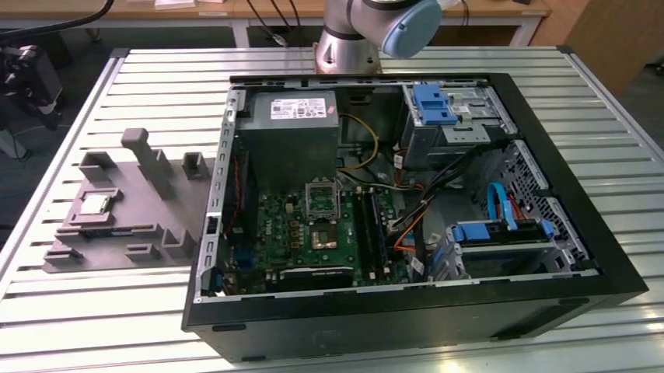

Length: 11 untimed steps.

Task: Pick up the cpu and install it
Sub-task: 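Pick up the cpu and move it towards the insertion slot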

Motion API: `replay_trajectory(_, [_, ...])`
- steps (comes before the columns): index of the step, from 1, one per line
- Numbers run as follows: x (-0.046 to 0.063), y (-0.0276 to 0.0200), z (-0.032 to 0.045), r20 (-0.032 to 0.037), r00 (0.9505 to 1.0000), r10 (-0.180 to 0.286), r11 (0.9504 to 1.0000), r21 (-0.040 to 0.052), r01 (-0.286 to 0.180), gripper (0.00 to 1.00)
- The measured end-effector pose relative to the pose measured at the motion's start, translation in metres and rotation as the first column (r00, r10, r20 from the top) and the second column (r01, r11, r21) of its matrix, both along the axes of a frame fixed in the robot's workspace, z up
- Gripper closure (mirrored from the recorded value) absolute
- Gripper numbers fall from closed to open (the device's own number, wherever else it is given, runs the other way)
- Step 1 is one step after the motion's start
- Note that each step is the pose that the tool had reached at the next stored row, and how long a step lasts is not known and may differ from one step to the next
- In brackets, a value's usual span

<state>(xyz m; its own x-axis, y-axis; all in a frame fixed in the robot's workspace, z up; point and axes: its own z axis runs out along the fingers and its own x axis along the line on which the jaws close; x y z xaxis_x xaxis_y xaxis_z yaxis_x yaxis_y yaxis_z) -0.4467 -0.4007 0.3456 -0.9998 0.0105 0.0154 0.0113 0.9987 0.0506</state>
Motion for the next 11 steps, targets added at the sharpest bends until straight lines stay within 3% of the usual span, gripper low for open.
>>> replay_trajectory(1, [0.0,0.0,-0.0056,0.0,1.0,0.0,1.0,0.0,0.0,0.35])
replay_trajectory(5, [0.0,0.0,-0.009,0.0,1.0,0.0,1.0,0.0,0.0,0.35])
replay_trajectory(11, [0.0,0.0,-0.0093,-0.0001,1.0,0.0,1.0,-0.0001,0.0,0.35])
